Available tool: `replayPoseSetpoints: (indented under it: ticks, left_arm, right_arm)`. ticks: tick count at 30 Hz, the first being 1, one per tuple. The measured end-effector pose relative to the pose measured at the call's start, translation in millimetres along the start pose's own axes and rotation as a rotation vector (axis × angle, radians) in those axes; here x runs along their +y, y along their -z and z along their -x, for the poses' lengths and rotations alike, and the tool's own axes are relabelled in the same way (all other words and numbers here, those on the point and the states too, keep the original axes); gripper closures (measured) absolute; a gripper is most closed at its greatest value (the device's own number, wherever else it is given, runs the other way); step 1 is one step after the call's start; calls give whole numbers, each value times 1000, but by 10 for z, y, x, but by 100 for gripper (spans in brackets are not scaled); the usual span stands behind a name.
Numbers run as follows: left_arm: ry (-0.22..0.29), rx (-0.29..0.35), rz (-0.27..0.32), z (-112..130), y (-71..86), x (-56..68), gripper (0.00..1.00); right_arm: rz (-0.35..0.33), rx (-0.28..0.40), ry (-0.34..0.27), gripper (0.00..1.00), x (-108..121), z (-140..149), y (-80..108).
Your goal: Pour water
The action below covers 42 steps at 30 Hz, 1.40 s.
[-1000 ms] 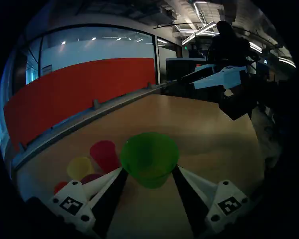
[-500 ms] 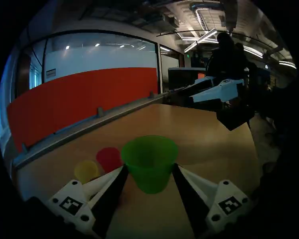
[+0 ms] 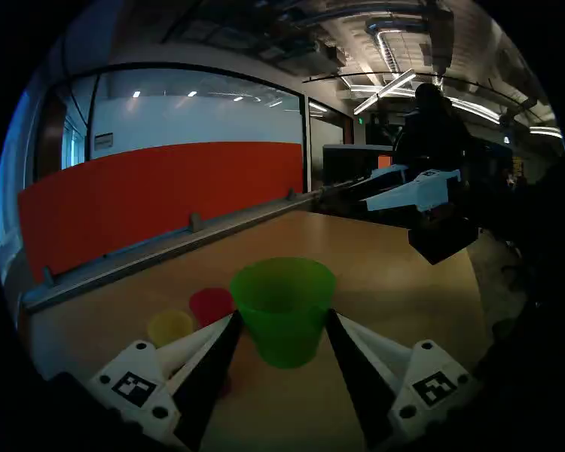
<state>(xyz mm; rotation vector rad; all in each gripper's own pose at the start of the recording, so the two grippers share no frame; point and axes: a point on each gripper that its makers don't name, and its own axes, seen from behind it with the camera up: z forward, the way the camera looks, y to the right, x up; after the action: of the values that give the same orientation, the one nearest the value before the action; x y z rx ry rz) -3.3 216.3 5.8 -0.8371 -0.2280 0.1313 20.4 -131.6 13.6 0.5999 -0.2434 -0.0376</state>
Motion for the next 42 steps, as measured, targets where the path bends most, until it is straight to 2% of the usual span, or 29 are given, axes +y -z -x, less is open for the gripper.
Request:
replayPoseSetpoints:
  ticks: [6,15,21,30,42]
  left_arm:
    - [6,43,-3,-65,58,-27,20]
    - [5,114,7,-172,181,-2,19]
    - [6,143,-2,-218,260,-43,20]
    - [-5,157,-17,-228,349,-126,19]
    - [-32,172,-54,-256,442,-265,20]
  right_arm:
    - [-4,3,0,0,-18,10,-30]
    - [-11,3,0,0,-46,35,-96]
    - [-19,-4,2,0,-61,76,-168]
    - [-36,-27,13,0,-118,169,-299]
    - [-54,-81,11,0,-143,425,-572]
